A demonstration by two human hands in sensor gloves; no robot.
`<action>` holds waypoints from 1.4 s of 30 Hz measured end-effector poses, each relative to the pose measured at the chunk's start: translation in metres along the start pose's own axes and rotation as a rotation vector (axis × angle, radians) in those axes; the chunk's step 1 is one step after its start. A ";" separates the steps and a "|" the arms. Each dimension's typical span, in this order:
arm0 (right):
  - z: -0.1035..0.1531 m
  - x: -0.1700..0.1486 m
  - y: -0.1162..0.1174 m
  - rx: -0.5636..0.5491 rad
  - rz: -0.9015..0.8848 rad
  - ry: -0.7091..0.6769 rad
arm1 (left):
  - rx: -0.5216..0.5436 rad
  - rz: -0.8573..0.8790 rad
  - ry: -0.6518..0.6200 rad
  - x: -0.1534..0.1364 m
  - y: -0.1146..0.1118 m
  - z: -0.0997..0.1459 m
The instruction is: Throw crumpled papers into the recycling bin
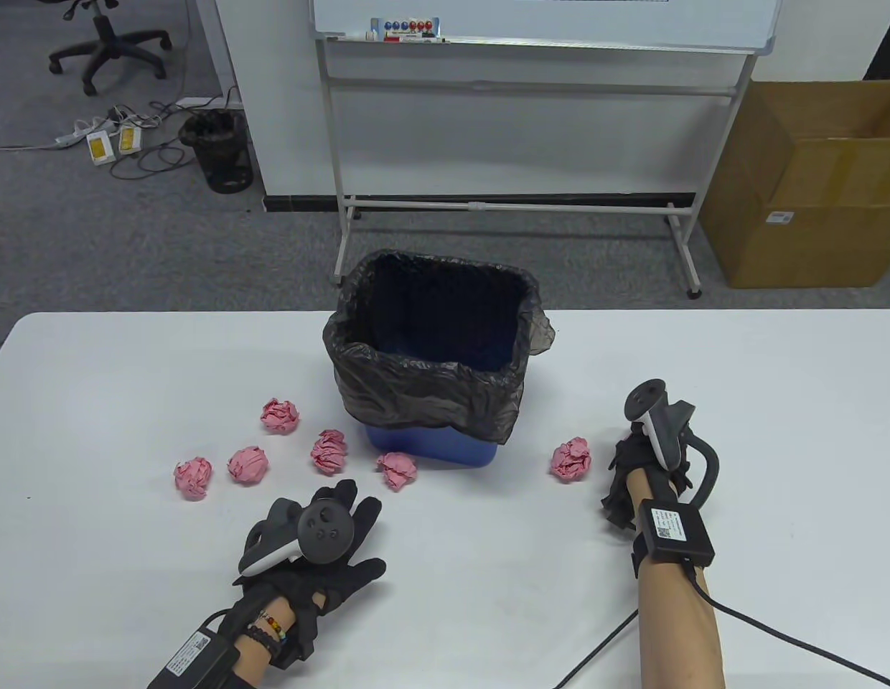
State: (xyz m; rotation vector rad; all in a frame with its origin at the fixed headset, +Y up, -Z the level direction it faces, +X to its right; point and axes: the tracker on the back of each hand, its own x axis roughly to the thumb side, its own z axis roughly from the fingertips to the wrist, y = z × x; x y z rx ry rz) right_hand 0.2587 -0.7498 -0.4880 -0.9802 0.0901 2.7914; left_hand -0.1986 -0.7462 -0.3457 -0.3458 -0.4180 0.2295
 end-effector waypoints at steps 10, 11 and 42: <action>0.015 -0.009 -0.029 -0.031 -0.055 -0.026 | 0.004 0.006 -0.011 0.001 0.000 0.000; 0.018 -0.009 -0.034 -0.019 -0.056 -0.039 | 0.005 0.006 -0.014 0.002 0.000 0.000; 0.145 0.055 -0.096 0.570 -0.186 -0.564 | 0.020 0.027 -0.004 -0.003 0.003 0.001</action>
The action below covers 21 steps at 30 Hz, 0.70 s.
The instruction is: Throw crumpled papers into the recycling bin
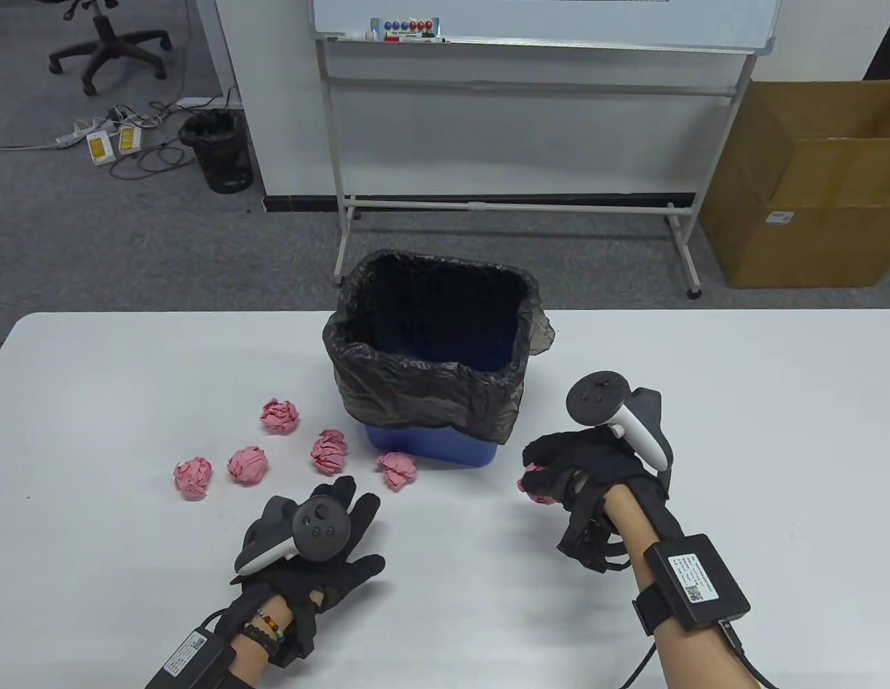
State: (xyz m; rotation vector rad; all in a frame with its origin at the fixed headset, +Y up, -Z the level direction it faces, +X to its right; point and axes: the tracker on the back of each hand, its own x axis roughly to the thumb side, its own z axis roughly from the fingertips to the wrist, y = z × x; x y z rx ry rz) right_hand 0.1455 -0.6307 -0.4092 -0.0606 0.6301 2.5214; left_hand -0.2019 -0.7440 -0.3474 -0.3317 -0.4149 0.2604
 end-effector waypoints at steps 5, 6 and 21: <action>0.005 0.020 0.001 0.113 -0.025 -0.068 | 0.003 0.007 -0.002 0.000 0.001 0.000; 0.007 0.025 0.001 0.145 -0.034 -0.090 | 0.003 0.008 -0.002 -0.001 0.001 0.000; 0.012 0.090 -0.022 0.365 -0.321 -0.361 | -0.002 0.009 -0.012 0.000 0.000 -0.001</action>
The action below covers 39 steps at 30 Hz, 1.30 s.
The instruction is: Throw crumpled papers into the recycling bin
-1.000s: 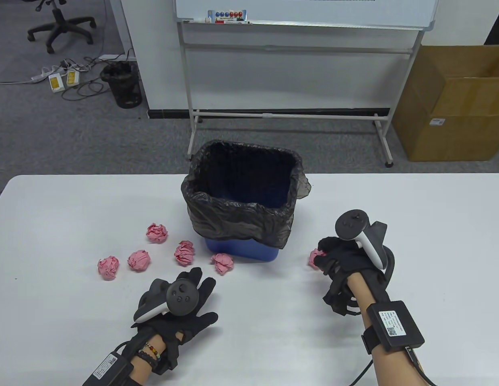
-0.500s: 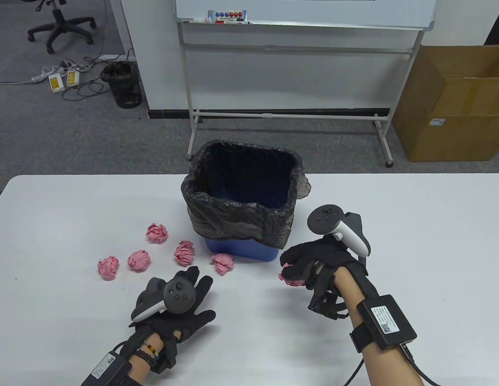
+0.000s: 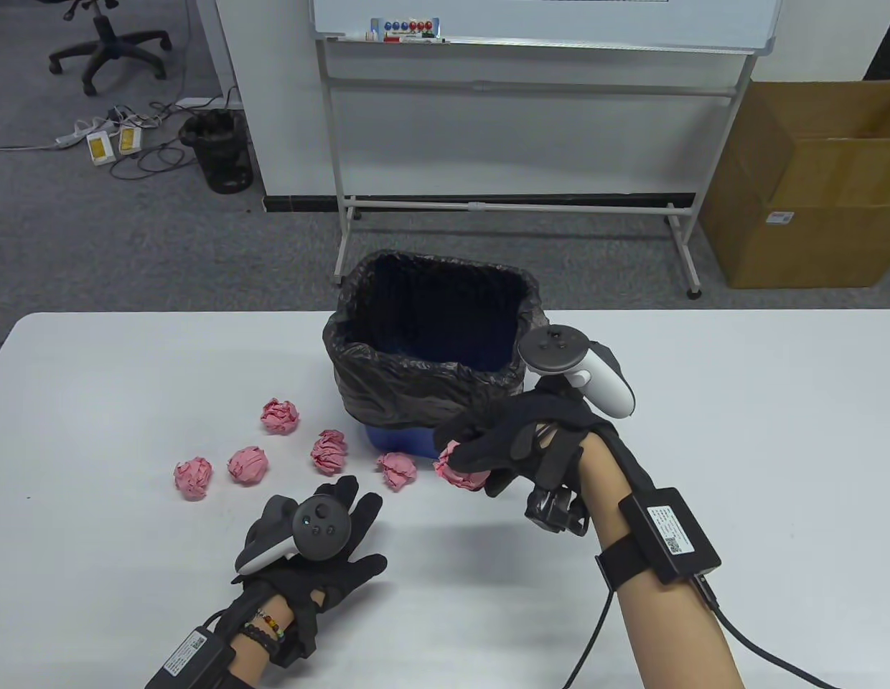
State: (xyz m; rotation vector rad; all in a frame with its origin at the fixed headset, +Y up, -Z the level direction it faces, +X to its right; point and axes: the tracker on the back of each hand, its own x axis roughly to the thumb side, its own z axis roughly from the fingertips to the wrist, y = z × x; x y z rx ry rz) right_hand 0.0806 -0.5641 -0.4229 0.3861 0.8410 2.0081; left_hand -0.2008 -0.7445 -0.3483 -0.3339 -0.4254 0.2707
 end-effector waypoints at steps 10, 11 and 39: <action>-0.005 0.040 -0.040 -0.477 -0.058 -0.127 | 0.009 0.000 -0.006 0.002 0.001 0.001; -0.004 0.043 -0.043 -0.580 -0.049 -0.139 | 0.009 0.001 -0.007 0.002 0.001 0.001; 0.056 -0.033 -0.058 -1.029 0.370 0.224 | 0.023 -0.006 -0.027 0.006 0.003 0.003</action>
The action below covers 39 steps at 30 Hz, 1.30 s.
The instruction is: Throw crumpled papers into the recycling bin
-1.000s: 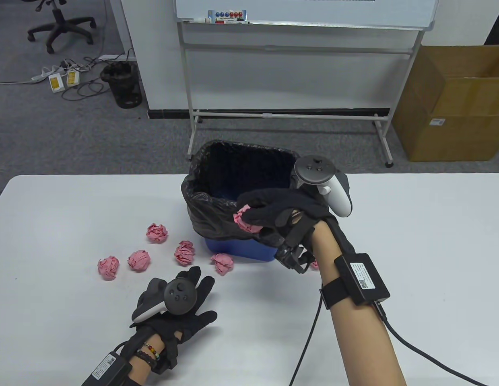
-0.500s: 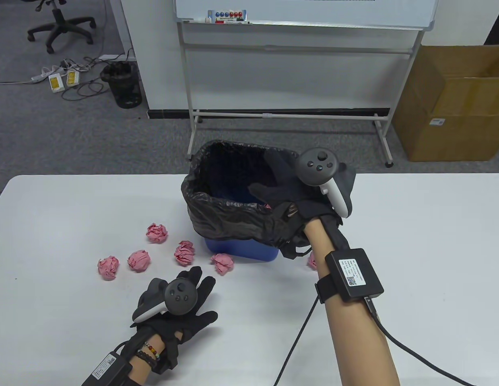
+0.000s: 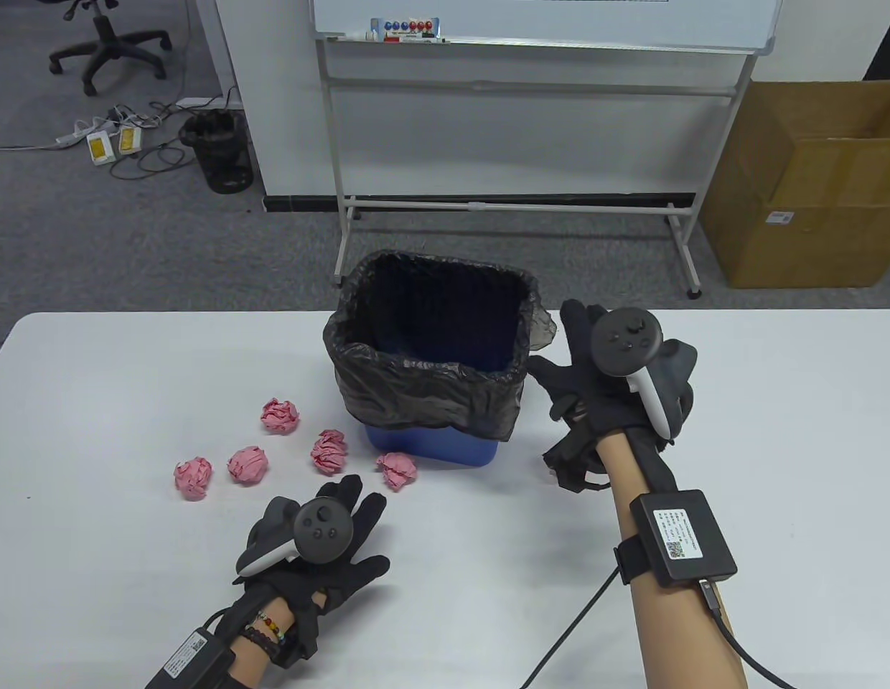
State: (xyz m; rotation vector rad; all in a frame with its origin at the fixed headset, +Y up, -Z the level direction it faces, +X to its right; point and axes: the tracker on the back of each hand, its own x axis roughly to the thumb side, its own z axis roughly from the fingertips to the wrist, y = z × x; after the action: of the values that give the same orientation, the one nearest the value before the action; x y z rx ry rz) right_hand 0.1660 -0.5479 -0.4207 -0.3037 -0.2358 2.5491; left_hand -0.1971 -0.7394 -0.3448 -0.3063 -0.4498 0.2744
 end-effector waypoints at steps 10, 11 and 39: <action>-0.011 -0.056 0.040 0.008 0.089 0.122 | -0.003 -0.006 0.004 0.000 0.000 0.000; -0.012 -0.061 0.047 0.018 0.108 0.133 | -0.005 -0.007 0.004 0.000 0.000 0.000; -0.016 -0.104 0.174 0.192 0.471 0.167 | -0.013 -0.017 0.018 0.000 0.000 0.002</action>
State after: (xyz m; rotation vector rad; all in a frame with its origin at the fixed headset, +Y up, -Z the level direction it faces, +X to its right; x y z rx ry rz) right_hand 0.1676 -0.7476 -0.4588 -0.5485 0.1648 2.9565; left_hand -0.1981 -0.7387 -0.3436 -0.3173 -0.4364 0.2516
